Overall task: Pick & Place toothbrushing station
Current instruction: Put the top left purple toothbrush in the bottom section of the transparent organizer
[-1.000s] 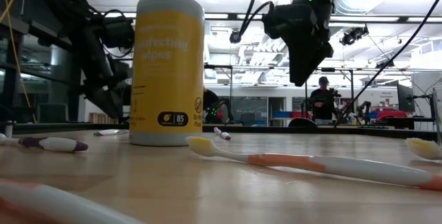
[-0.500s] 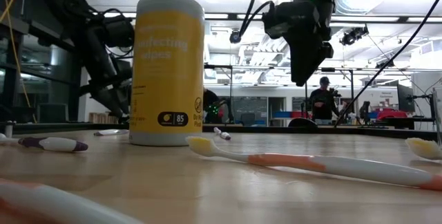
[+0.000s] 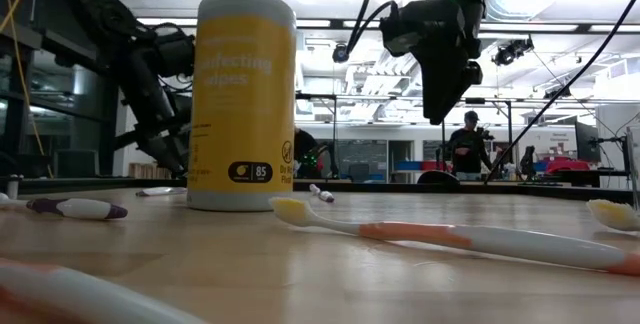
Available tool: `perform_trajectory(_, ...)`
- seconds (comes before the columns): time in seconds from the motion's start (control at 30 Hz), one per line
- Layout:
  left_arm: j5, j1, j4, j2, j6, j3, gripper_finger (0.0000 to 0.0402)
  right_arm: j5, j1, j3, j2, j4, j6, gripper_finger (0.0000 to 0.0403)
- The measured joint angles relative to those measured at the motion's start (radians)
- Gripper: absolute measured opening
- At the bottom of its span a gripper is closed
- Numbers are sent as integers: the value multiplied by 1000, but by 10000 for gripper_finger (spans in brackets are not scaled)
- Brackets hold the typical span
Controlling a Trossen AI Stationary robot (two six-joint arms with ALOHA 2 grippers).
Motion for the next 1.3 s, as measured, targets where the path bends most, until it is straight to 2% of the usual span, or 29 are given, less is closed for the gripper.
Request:
perform_trajectory(0.3, 1, 24, 1, 77, 0, -1, 93, -3, 0, 0, 0, -5, 2, 120)
perform_trajectory(0.57, 34, 32, 1, 79, 0, -1, 93, -3, 0, 0, 0, -5, 1, 120)
perform_trajectory(0.97, 23, 32, -16, 82, -1, -4, 93, -20, 0, 0, 0, -5, 3, 120)
perform_trajectory(1.3, 17, 3, 31, 210, -38, -6, 93, -30, 0, 0, 0, -5, 3, 120)
